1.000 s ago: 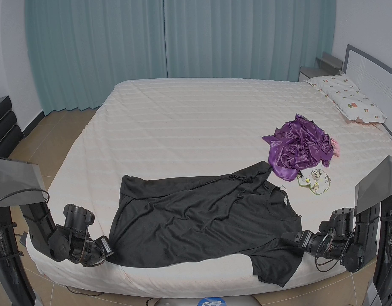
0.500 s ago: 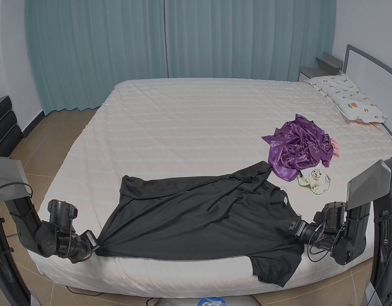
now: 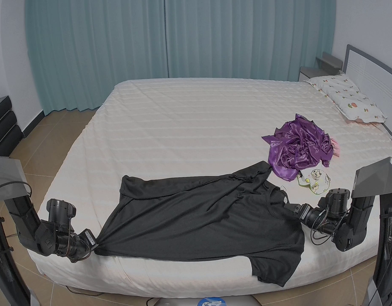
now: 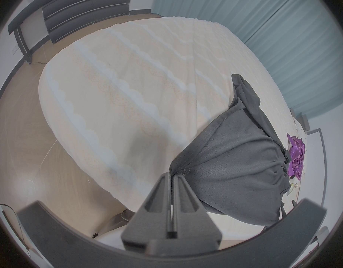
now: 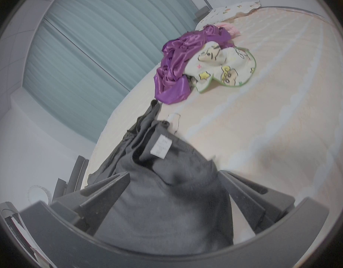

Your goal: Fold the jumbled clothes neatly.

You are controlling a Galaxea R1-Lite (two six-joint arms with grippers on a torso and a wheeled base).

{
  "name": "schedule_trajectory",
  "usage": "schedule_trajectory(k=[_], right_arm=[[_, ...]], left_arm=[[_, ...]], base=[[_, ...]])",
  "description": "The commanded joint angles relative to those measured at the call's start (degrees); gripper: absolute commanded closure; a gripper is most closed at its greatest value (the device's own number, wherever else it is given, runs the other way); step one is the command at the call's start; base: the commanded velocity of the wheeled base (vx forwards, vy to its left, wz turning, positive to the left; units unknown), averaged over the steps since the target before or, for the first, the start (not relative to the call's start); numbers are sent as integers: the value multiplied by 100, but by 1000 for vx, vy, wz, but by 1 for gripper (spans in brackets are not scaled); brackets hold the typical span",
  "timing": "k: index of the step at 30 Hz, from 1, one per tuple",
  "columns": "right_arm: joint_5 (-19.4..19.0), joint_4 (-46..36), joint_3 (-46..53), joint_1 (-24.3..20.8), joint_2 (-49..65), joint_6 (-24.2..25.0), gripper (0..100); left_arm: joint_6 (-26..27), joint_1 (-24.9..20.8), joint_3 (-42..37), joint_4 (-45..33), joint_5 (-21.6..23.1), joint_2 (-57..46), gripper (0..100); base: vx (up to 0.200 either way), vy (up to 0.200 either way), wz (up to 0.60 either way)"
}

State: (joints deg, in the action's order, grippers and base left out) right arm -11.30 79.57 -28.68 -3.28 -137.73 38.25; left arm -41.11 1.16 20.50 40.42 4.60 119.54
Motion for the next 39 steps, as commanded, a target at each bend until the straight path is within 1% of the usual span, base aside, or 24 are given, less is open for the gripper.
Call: schedule_trajectory(k=[1,4,6,7,8,12,14,15,16,17,19,22,29,34,37,39], right_arm=[[-4,-381,-568,3,-87,-20,0],[-13,-548,-841,108,88,-29,0],[-13,-1066,-1051,152,97,-99,0],[-13,-1198,-1087,143,88,-116,0],[-13,-1488,-1192,99,18,-222,0],[-4,-1462,-1271,-50,-167,-415,0],[5,-1470,-1377,-155,-316,-591,0],[5,-1470,-1377,-155,-316,-591,0],[14,-1514,-1491,-191,-421,-705,0],[14,-1532,-1500,-191,-430,-732,100],[-4,-1532,-1517,-208,-474,-846,100],[-21,-1602,-1570,-226,-501,-872,100],[23,-1550,-2247,-76,-553,-820,100],[14,-1172,-2458,-50,-562,-820,100],[5,-1128,-2537,-59,-553,-811,100],[-4,-1057,-2809,-85,-597,-811,100]], left_arm=[[-3,51,-20,1,173,43,100],[6,60,-29,1,208,69,100],[6,60,-11,1,226,78,100],[6,69,-11,1,235,78,100],[6,69,-11,1,270,69,100],[6,78,-20,9,279,69,100],[6,78,-20,9,279,69,100],[6,78,-20,9,279,69,100],[6,86,-20,9,279,69,100],[6,78,-20,9,279,69,100],[6,86,-20,9,279,69,100],[6,86,-20,9,279,69,100],[6,78,15,36,270,69,100],[-3,78,41,53,270,87,100],[-11,78,41,62,270,113,100],[-117,69,112,88,261,166,100]], base=[[0,0,0],[0,0,0],[0,0,0],[0,0,0],[0,0,0],[0,0,0],[0,0,0],[0,0,0],[0,0,0],[0,0,0],[0,0,0],[0,0,0],[0,0,0],[0,0,0],[0,0,0],[0,0,0]])
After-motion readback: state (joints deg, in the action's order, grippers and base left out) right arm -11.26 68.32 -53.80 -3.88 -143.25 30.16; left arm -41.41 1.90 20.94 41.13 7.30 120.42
